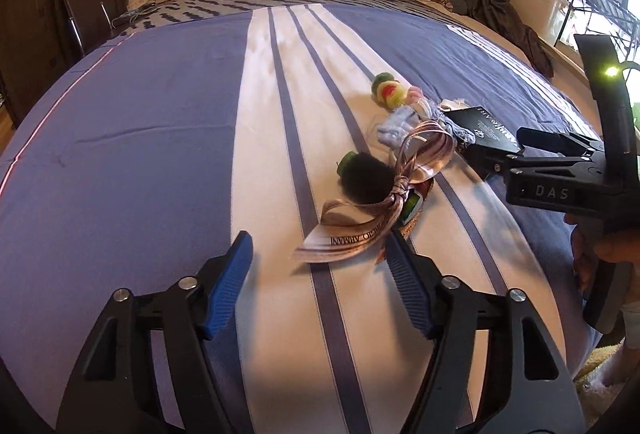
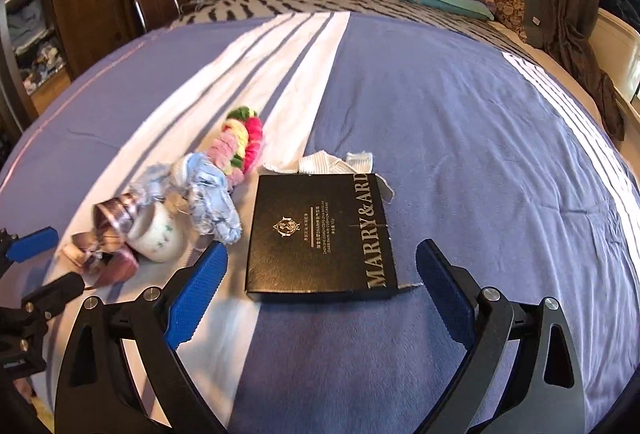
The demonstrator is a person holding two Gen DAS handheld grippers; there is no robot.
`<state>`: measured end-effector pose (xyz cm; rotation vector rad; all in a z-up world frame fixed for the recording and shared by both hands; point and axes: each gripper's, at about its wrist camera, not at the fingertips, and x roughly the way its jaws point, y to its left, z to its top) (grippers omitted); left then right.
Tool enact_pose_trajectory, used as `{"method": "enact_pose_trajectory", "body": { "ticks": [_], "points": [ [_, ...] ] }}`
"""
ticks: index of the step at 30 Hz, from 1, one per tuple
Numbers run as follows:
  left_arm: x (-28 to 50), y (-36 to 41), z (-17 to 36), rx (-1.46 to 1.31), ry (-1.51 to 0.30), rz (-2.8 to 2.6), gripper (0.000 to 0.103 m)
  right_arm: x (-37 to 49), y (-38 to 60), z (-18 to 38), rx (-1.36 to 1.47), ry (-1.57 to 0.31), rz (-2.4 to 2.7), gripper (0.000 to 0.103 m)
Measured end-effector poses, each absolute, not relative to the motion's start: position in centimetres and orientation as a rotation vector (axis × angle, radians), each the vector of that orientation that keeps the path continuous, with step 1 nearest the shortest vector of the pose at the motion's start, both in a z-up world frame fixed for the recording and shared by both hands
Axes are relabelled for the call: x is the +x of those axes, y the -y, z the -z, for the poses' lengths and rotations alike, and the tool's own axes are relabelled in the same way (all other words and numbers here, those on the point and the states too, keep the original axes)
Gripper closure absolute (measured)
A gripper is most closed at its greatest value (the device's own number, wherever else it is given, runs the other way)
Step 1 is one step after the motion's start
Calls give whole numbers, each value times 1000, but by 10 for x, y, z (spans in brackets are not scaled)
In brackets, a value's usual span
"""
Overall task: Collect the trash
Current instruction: 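Grasp the black MARRY&ARD box with the right tool while the left tool grasps the brown ribbon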
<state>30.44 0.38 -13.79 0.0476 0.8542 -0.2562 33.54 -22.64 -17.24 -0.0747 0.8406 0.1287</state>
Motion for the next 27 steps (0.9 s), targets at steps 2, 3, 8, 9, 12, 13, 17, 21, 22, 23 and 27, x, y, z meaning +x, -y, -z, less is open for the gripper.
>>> {"method": "enact_pose_trajectory", "body": {
  "ticks": [2, 3, 8, 9, 12, 13, 17, 21, 22, 23, 27],
  "points": [
    [310, -1, 142, 49, -865, 280, 49, 339, 224, 176, -81, -856, -137, 23],
    [312, 1, 144, 50, -872, 292, 54, 340, 223, 178, -86, -864, -141, 27],
    [317, 4, 146, 62, -863, 307, 80, 333, 222, 175, -96, -842, -156, 30],
    [317, 3, 146, 59, -861, 310, 89, 331, 222, 174, -95, -836, -154, 30],
    [315, 0, 144, 48, -855, 321, 98, 321, 225, 171, -91, -826, -154, 30],
    [314, 0, 143, 43, -852, 326, 103, 317, 226, 170, -91, -824, -154, 30],
    [307, 0, 139, 40, -839, 331, 103, 301, 231, 168, -77, -816, -150, 30],
    [293, 2, 132, 49, -816, 334, 103, 284, 239, 164, -61, -803, -143, 30],
    [289, 3, 130, 54, -812, 336, 103, 278, 242, 161, -57, -796, -143, 30],
    [286, 4, 128, 58, -807, 335, 103, 274, 244, 159, -53, -790, -145, 30],
    [273, 6, 117, 49, -781, 330, 103, 254, 249, 148, -49, -763, -146, 30]
  ]
}}
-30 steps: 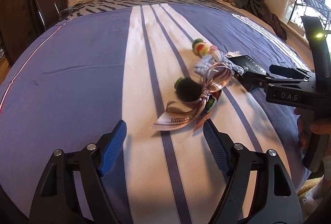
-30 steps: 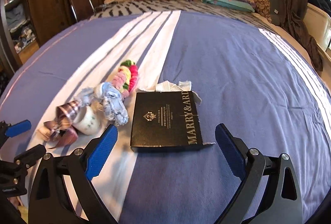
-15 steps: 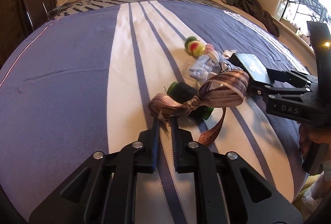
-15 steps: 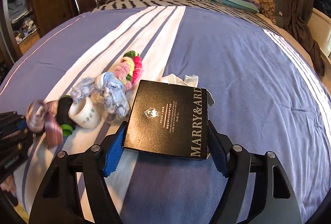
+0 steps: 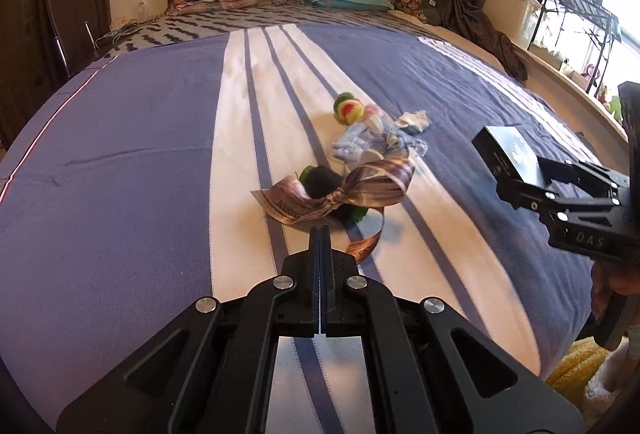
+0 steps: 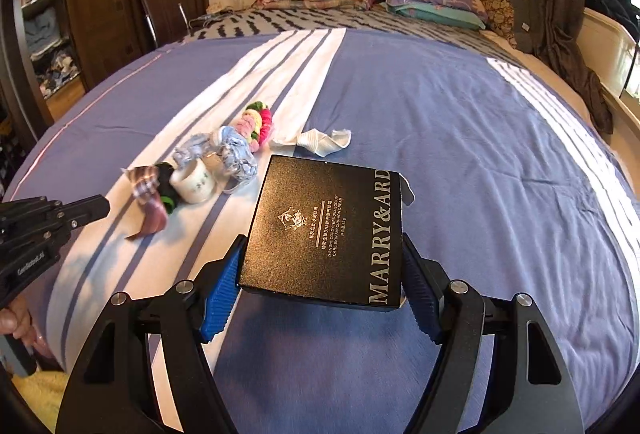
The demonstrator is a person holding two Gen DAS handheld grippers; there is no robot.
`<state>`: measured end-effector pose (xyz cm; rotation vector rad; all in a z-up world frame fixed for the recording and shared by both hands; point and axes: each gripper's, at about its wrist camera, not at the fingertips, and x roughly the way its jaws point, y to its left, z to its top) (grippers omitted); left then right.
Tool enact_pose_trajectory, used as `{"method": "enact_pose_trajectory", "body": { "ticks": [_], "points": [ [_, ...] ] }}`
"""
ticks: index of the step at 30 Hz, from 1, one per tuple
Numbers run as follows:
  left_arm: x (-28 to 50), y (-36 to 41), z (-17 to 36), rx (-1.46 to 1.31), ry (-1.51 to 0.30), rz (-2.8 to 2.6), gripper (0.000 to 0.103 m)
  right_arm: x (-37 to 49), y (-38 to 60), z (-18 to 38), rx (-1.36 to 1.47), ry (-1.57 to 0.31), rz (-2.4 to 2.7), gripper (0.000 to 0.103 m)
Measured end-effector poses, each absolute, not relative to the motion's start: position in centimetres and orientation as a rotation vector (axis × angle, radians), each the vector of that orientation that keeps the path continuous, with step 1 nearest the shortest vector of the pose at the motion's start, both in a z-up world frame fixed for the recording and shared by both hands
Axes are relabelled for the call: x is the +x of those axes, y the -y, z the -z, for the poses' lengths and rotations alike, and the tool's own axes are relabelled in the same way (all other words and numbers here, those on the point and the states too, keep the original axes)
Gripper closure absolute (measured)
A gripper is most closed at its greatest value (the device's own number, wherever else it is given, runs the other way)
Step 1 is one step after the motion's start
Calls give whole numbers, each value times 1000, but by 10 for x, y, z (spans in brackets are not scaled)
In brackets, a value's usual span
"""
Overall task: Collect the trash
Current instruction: 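Grasp the black MARRY&ARD box with the right tool while the left tool grasps the brown ribbon, then carry the box down toward the bin with the right tool while the left tool lifts the ribbon piece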
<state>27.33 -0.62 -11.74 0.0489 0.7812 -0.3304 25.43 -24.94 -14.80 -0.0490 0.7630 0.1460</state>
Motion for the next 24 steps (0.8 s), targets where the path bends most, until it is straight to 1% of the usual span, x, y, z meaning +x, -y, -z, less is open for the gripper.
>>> {"method": "enact_pose_trajectory", "body": {
  "ticks": [5, 6, 7, 8, 9, 10, 19, 20, 21, 22, 24],
  "points": [
    [273, 22, 112, 54, -787, 344, 103, 241, 255, 140, -36, -748, -155, 30],
    [272, 26, 112, 57, -787, 352, 102, 241, 257, 139, -34, -749, -155, 30],
    [272, 29, 112, 58, -786, 358, 92, 240, 259, 139, -34, -748, -152, 30],
    [272, 35, 111, 63, -785, 368, 85, 240, 260, 138, -35, -747, -151, 30],
    [272, 39, 111, 67, -782, 375, 68, 240, 262, 139, -34, -748, -149, 30],
    [272, 44, 111, 72, -775, 379, 58, 240, 264, 139, -30, -748, -148, 30],
    [305, 59, 115, 92, -756, 316, 58, 250, 278, 144, -33, -753, -140, 30],
    [308, 60, 115, 93, -758, 310, 60, 250, 278, 145, -32, -754, -144, 30],
    [311, 59, 116, 89, -765, 307, 73, 251, 278, 146, -31, -755, -146, 30],
    [312, 58, 116, 85, -771, 308, 82, 251, 278, 147, -30, -756, -149, 30],
    [309, 54, 114, 84, -768, 311, 89, 248, 277, 147, -28, -754, -156, 30]
  ]
}}
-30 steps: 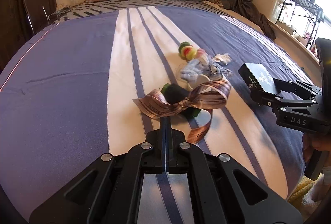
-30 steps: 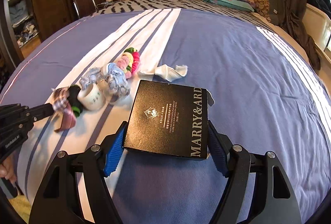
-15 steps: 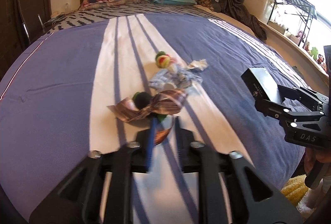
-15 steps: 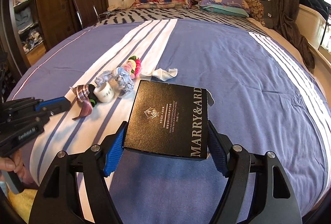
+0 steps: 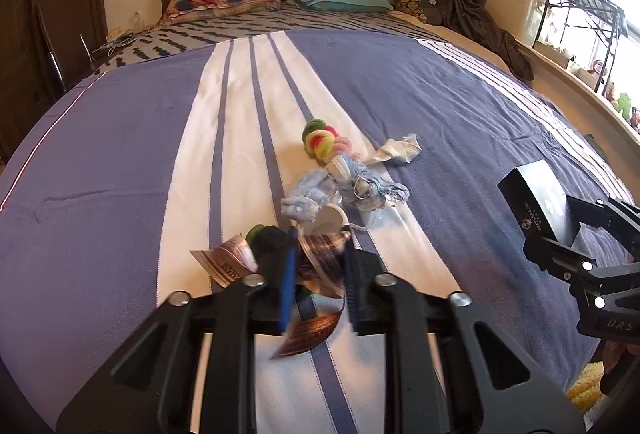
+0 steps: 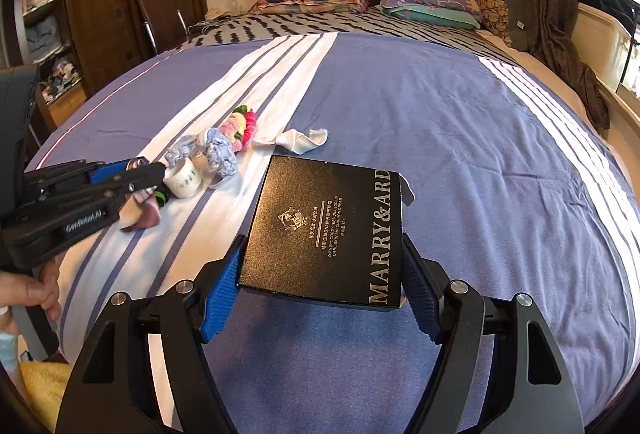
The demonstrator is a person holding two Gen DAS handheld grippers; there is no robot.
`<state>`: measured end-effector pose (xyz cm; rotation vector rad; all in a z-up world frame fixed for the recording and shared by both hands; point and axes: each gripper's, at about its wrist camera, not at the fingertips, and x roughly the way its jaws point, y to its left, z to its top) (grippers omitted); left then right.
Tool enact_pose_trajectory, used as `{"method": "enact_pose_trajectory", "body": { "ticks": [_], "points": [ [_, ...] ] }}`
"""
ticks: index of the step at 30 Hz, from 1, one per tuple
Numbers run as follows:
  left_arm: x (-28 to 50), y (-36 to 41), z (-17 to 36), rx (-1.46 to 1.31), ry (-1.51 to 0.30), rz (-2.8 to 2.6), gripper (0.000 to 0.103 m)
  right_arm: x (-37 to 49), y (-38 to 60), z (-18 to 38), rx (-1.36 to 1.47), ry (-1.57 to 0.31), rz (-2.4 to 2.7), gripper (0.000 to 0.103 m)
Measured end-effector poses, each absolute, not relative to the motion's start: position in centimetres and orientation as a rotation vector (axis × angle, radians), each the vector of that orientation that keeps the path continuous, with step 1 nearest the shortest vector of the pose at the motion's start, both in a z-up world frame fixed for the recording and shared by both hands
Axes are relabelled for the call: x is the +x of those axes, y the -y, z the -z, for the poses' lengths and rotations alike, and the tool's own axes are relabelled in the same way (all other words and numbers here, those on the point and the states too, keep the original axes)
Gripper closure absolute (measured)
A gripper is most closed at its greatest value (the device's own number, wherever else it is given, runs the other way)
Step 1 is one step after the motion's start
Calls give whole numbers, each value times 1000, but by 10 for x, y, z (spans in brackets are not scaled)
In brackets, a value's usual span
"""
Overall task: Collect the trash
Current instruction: 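Carry the box down toward the bin with the right tool while the left tool lifts the ribbon piece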
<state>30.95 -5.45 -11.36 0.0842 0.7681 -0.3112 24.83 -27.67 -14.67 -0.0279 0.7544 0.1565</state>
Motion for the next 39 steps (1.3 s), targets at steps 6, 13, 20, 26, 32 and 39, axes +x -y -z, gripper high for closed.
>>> {"method": "enact_pose_trajectory", "body": {
  "ticks": [6, 13, 20, 26, 32, 39],
  "points": [
    [280, 41, 95, 65, -739, 309, 98, 224, 273, 135, -33, -724, -152, 30],
    [207, 34, 59, 63, -671, 320, 100, 170, 272, 112, -23, -671, -146, 30],
    [130, 40, 48, 51, -652, 369, 100, 109, 276, 101, -10, -638, -149, 30],
    [79, 45, 63, 33, -671, 407, 100, 63, 281, 111, -2, -645, -149, 29],
    [41, 44, 92, 32, -715, 426, 100, 30, 276, 137, 5, -694, -173, 29],
    [20, 43, 151, 13, -840, 451, 100, 7, 268, 176, 26, -775, -207, 29]
  ]
}}
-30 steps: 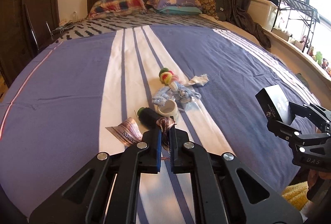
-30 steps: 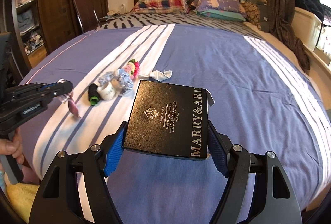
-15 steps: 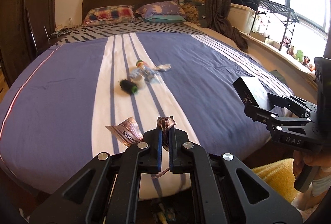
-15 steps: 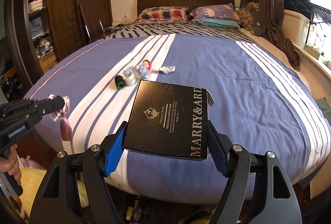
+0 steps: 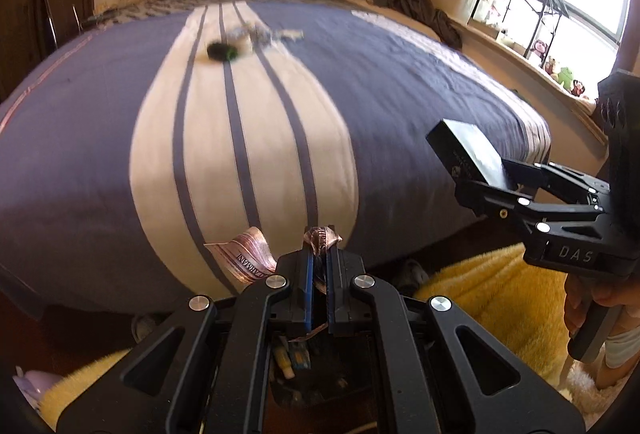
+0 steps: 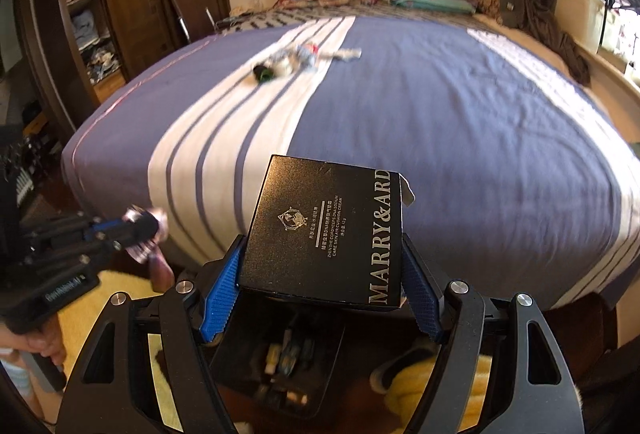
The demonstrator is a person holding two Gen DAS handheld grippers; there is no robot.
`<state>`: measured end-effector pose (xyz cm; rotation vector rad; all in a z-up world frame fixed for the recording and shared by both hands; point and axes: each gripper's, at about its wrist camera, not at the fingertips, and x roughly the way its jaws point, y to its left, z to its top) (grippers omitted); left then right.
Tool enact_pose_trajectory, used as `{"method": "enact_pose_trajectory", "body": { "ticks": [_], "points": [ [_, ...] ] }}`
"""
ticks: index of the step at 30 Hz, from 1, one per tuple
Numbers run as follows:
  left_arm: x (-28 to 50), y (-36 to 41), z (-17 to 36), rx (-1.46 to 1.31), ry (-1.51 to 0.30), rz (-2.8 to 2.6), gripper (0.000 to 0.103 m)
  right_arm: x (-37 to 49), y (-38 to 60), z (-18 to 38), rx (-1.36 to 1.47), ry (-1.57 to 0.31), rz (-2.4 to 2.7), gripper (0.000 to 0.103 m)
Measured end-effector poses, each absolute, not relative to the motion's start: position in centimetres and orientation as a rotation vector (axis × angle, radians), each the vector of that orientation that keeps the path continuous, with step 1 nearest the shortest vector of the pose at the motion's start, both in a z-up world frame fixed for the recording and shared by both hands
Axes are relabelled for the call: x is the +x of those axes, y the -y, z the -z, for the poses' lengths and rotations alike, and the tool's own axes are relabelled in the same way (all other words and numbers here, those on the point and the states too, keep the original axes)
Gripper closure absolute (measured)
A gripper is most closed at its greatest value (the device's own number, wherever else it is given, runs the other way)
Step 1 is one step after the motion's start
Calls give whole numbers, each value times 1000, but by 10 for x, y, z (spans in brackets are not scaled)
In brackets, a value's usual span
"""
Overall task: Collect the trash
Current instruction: 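Carry the box down toward the bin with the right tool while the left tool lifts the ribbon piece, then open both tools over the black bin, dropping the box and ribbon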
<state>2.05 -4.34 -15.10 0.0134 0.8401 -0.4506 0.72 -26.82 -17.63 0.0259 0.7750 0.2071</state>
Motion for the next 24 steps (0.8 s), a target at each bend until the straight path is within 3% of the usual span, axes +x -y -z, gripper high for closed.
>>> {"method": "enact_pose_trajectory", "body": {
  "ticks": [24],
  "points": [
    [18, 53, 332, 24, -1239, 446, 99, 13, 241, 348, 72, -1190, -223, 29]
  ]
}}
